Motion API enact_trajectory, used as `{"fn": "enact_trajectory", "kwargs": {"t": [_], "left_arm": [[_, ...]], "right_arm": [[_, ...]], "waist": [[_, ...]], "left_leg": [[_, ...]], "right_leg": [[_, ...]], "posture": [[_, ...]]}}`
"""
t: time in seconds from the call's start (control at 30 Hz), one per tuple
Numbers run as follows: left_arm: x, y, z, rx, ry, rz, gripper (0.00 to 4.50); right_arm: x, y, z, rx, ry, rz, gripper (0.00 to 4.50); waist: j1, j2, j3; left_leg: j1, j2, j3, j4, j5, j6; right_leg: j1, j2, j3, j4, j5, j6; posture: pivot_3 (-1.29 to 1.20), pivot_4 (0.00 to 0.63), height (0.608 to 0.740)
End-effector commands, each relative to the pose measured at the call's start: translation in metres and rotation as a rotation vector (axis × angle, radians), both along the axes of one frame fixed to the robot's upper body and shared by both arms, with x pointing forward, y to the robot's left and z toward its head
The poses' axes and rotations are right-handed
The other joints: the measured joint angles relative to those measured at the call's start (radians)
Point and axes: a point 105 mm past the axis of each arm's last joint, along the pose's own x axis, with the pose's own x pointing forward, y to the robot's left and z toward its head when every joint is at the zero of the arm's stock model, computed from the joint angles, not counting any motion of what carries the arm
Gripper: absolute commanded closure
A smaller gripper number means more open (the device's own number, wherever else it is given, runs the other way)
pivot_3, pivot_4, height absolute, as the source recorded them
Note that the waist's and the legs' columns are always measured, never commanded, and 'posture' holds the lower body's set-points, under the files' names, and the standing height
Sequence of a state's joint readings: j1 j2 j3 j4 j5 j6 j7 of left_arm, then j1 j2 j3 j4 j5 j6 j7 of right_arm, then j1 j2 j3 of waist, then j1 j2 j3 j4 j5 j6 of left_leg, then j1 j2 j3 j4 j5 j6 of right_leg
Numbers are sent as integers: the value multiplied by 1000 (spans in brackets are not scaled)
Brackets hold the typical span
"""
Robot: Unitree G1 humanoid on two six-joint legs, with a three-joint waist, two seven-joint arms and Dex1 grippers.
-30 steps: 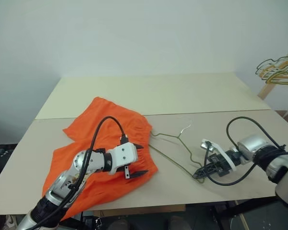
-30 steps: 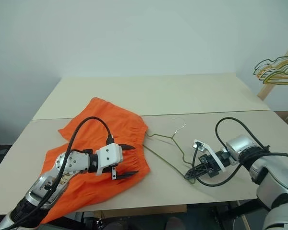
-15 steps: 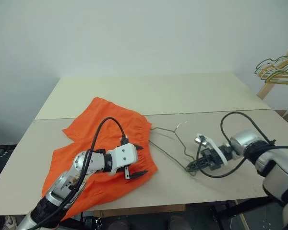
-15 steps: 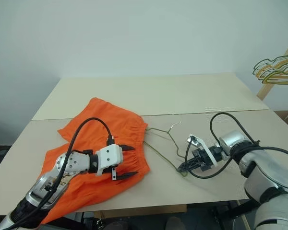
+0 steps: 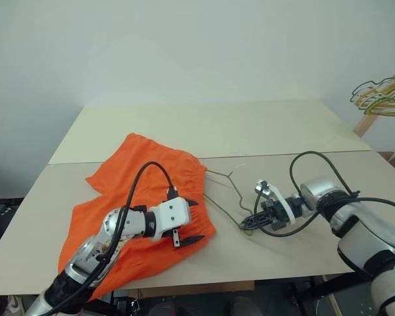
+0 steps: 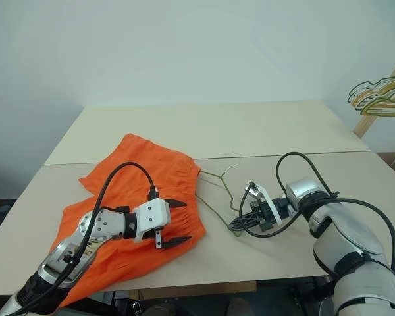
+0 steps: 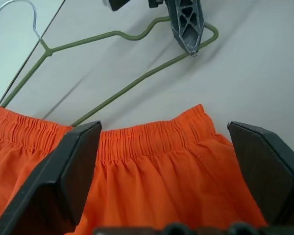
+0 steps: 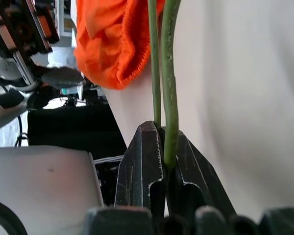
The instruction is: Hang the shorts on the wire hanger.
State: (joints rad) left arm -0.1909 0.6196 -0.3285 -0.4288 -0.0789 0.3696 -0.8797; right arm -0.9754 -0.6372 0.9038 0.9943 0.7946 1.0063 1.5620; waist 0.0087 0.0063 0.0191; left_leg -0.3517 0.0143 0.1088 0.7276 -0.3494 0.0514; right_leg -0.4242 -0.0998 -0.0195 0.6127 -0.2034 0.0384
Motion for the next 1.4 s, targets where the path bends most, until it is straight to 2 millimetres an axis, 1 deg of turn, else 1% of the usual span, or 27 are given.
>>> {"fn": "enact_trajectory", "kwargs": {"t": [0.03, 0.3, 0.4, 0.53, 0.6, 0.7, 0.77, 0.83, 0.9, 0.93, 1.0, 1.03, 1.13, 1.2, 1.27, 1.33, 1.4], "left_arm": [[1, -2, 9, -15, -51, -6, 11], [2, -3, 9, -17, -53, -7, 11], [2, -4, 8, -19, -54, -10, 11], [3, -4, 9, -20, -57, -6, 11], [3, -3, 8, -19, -59, 0, 11], [3, -2, 8, -19, -62, 5, 11], [5, -1, 10, -20, -66, 9, 11], [7, 1, 12, -20, -75, 16, 11], [14, 5, 17, -25, -100, 36, 11], [20, 7, 22, -37, -114, 52, 11], [33, 13, 39, -85, -160, 91, 11], [43, 17, 50, -120, -192, 122, 11], [75, 32, 93, -207, -318, 219, 11], [95, 43, 122, -226, -400, 255, 11], [107, 50, 143, -234, -453, 258, 11], [118, 55, 163, -222, -480, 220, 11], [125, 57, 172, -146, -509, 154, 11]], "right_arm": [[11, 9, 19, 94, -28, -20, 4500], [11, 22, 16, 90, -14, 0, 4500], [14, 28, 14, 83, -18, -6, 4500], [24, 29, 16, 92, -64, -43, 4500], [32, 28, 21, 113, -110, -92, 4500], [39, 25, 30, 169, -196, -99, 4500], [41, 23, 35, 183, -269, -69, 4500], [42, 20, 35, 163, -335, -36, 4500], [43, 16, 36, 143, -419, -1, 4500], [43, 14, 36, 137, -456, 14, 4500], [44, 10, 37, 120, -585, 46, 4500], [45, 8, 38, 111, -629, 57, 4500], [45, 2, 41, 101, -744, 68, 4500], [46, 0, 42, 77, -824, 92, 4500], [45, -1, 42, 57, -867, 117, 4500], [44, -1, 43, 40, -897, 139, 4500], [44, 0, 44, 21, -938, 165, 4500]], "waist": [[0, 0, 0], [-9, 1, -1], [-19, 1, -1], [-29, 0, -4], [-29, 0, -4], [-27, 1, -4], [-26, 1, -4], [-26, 1, -4], [-25, 1, -4], [-24, 1, -4], [-24, 1, -4], [-23, 1, -4], [-24, 1, -4], [-31, 1, -4], [-40, 1, -4], [-52, 1, -4], [-61, 1, -4]], "left_leg": [[0, 0, 0, 0, 0, 0], [0, 0, 0, 0, 0, 0], [0, 0, 0, 0, 0, -1], [1, 0, 1, 0, 1, -1], [1, 0, 1, 0, 1, -1], [0, 0, 1, 0, 1, -1], [0, 0, 1, 0, 1, -2], [0, 0, 1, 0, 1, -2], [0, 0, 1, 0, 1, -2], [0, 0, 2, 0, 1, -2], [0, 0, 2, 0, 1, -2], [0, 0, 2, 0, 1, -3], [0, 0, 2, 0, 1, -3], [0, 0, 2, 0, 2, -3], [0, -1, 2, -1, 2, -4], [0, -1, 2, -1, 2, -4], [0, -1, 2, -2, 3, -6]], "right_leg": [[0, 0, 0, 0, 0, 0], [0, 0, 0, 1, 0, 0], [1, 1, 0, 1, 0, 0], [1, 1, 0, 2, 0, 1], [1, 1, 0, 2, 0, 1], [1, 1, 0, 2, 0, 1], [1, 1, -1, 2, 1, 1], [1, 1, -1, 2, 1, 1], [1, 1, -2, 2, 1, 1], [1, 1, -2, 1, 0, 1], [1, 1, -3, 1, 1, 1], [2, 1, -3, 1, 1, 1], [2, 1, -4, 0, 1, 1], [3, 1, -4, 0, 1, 1], [3, 1, -5, -1, 1, 1], [3, 1, -6, -1, 1, 1], [4, 1, -8, -1, 1, 1]], "posture": [[53, 0, 740], [45, 0, 740], [45, 0, 740], [50, 0, 740], [54, 0, 740], [56, 0, 740], [54, 0, 740], [54, 0, 740], [39, 0, 740], [39, 0, 740], [39, 0, 740], [27, 0, 740], [22, 0, 740], [22, 0, 740], [22, 0, 740], [18, 0, 740], [18, 0, 740]]}}
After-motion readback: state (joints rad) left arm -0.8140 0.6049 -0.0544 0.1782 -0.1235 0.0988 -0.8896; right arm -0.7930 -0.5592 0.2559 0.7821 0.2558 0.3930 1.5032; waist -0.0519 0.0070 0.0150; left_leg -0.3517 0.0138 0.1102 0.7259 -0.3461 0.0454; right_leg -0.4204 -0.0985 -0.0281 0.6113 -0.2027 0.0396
